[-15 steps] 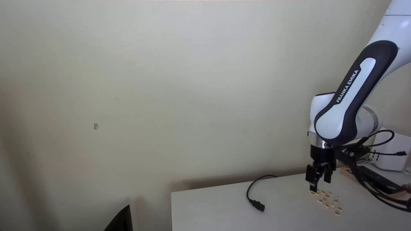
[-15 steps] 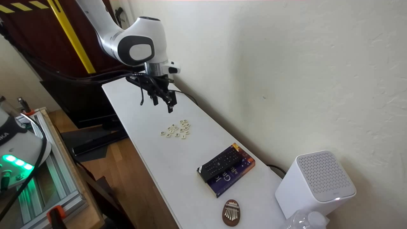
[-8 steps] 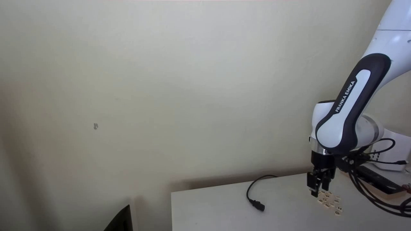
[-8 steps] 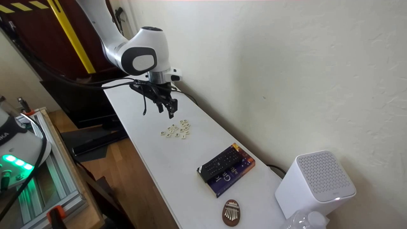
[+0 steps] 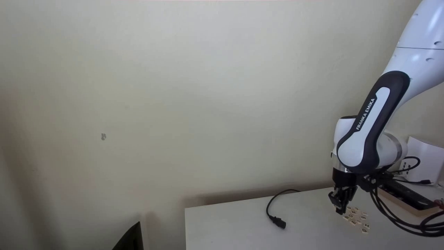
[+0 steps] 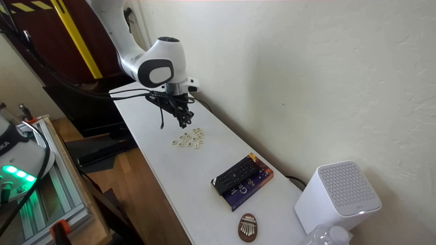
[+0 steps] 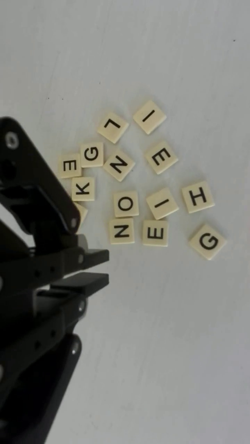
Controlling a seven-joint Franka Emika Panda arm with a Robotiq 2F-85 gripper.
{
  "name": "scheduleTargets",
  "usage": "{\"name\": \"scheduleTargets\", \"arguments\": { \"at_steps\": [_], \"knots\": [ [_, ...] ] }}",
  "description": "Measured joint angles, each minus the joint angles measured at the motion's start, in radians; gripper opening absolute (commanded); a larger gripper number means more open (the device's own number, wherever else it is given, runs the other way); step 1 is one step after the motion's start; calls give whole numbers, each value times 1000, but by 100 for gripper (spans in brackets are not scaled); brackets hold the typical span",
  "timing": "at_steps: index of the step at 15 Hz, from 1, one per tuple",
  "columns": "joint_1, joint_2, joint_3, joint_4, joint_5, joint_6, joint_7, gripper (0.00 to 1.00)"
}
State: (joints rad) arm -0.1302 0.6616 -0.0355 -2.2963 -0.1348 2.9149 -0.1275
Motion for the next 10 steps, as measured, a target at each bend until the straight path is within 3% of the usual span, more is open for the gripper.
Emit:
{"name": "scheduleTargets", "arguments": {
  "at_steps": [10],
  "knots": [
    [-16,62,-4,52,0,20,1,0]
  ]
}}
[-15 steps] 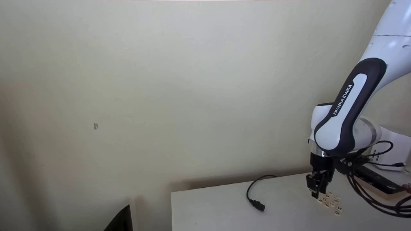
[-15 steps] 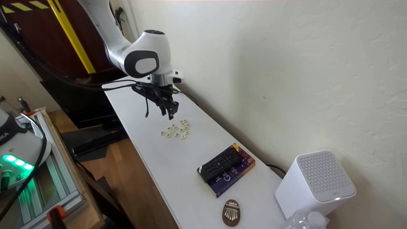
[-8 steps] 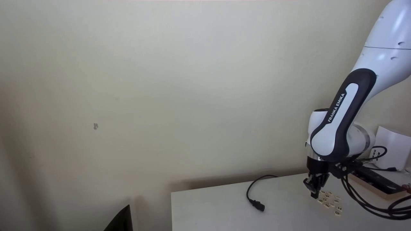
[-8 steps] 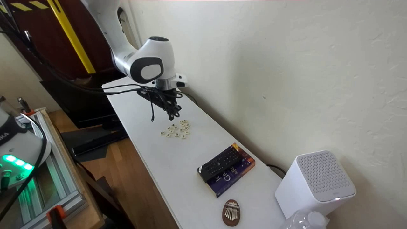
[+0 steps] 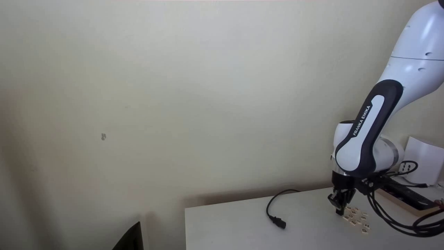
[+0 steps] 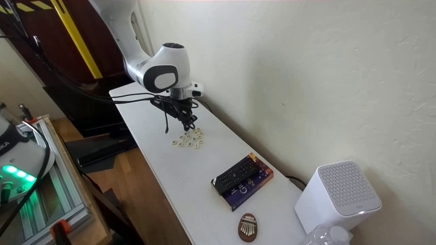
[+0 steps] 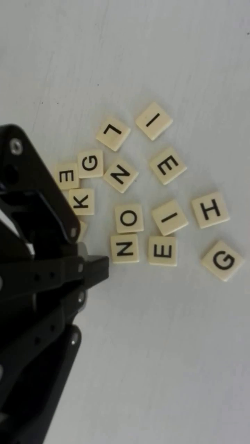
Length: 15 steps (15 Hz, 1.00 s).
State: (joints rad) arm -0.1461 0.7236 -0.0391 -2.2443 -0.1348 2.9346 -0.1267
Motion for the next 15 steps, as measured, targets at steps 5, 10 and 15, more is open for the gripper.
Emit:
{"name": "scheduleTargets", "arguments": {
  "at_steps": [5,10,15],
  "knots": [
    [-5,0,-10,-3,0,7,0,0],
    [-4,0,-24,-4,0,2,0,0],
    [-4,0,-26,-7,0,-2,0,0]
  ]
}}
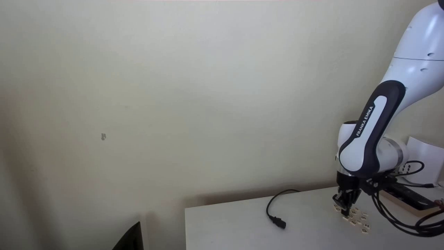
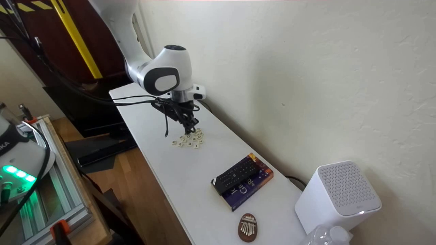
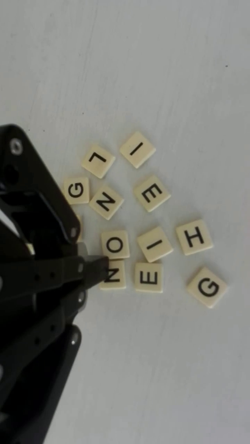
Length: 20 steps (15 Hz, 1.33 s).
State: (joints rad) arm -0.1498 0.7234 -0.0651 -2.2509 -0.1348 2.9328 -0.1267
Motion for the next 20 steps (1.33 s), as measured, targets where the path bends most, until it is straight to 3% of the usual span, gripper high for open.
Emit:
{"name": "scheduleTargets", "arguments": {
  "at_steps": [11,20],
  "knots": [
    [0,-10,-3,-32,1,5,21,0],
    [-11,-10,51,-31,84,7,61,0]
  ]
}}
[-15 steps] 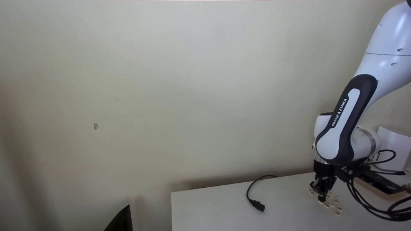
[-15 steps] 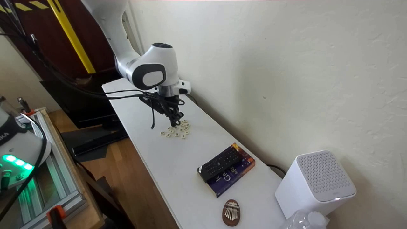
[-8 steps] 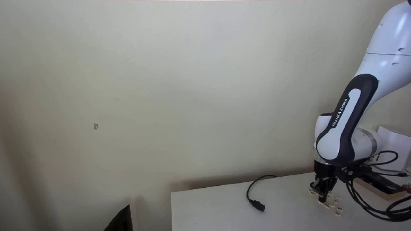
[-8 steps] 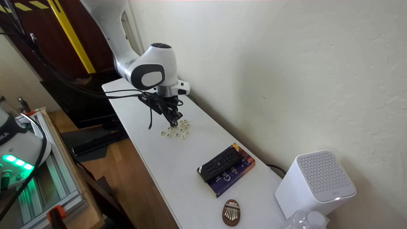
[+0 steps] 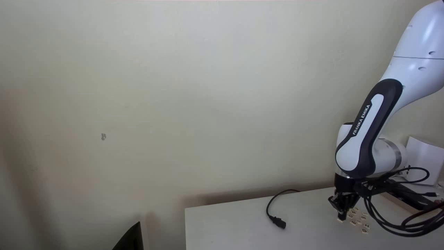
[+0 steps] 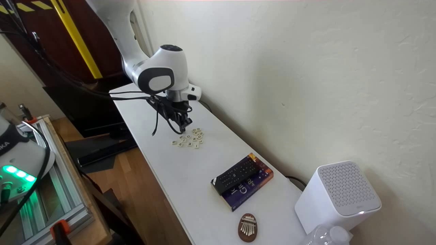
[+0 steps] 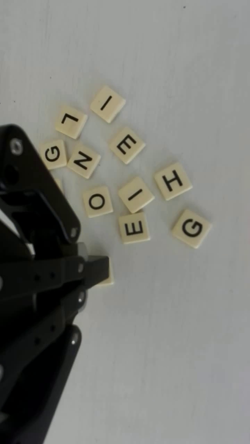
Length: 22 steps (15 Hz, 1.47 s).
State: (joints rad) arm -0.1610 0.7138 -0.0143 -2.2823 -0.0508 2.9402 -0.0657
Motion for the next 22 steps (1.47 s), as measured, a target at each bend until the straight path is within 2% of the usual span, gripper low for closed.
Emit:
{"name": "scheduleTargets", "arguments": {
  "at_steps": [17,22],
  "knots": [
    [0,0,32,-1,19,1,16,0],
    [2,-16,33,-40,19,37,16,0]
  ]
}}
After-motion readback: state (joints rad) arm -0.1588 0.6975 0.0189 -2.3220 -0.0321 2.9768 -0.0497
